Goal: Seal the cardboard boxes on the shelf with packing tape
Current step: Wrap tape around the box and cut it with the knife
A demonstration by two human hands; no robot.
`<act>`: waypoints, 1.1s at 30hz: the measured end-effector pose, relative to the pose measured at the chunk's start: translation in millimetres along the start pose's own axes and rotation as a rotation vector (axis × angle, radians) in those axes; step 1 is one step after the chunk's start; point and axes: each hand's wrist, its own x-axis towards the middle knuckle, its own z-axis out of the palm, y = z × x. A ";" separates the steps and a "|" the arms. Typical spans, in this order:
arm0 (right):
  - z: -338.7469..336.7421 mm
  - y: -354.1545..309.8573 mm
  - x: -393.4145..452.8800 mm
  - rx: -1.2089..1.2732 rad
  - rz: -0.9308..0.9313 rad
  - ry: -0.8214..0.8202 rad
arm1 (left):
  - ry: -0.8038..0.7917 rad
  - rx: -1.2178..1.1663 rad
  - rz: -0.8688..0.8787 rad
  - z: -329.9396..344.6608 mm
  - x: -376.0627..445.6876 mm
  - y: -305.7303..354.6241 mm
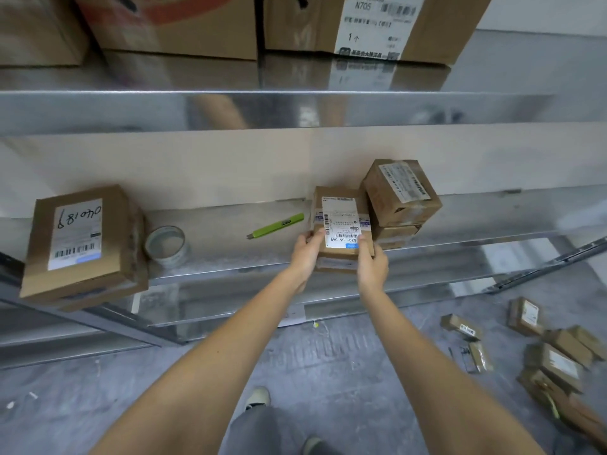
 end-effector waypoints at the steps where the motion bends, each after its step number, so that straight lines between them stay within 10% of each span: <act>1: 1.4 -0.2 -3.5 0.010 0.001 0.006 | 0.003 0.007 0.001 -3.5 -0.4 -0.3; 22: 14.2 1.6 -52.1 0.223 -0.004 0.022 | 0.193 0.031 0.218 -43.0 -37.5 -16.4; 33: 83.0 -20.1 -67.7 0.416 0.290 -0.290 | 0.316 0.227 0.338 -141.0 -43.0 3.6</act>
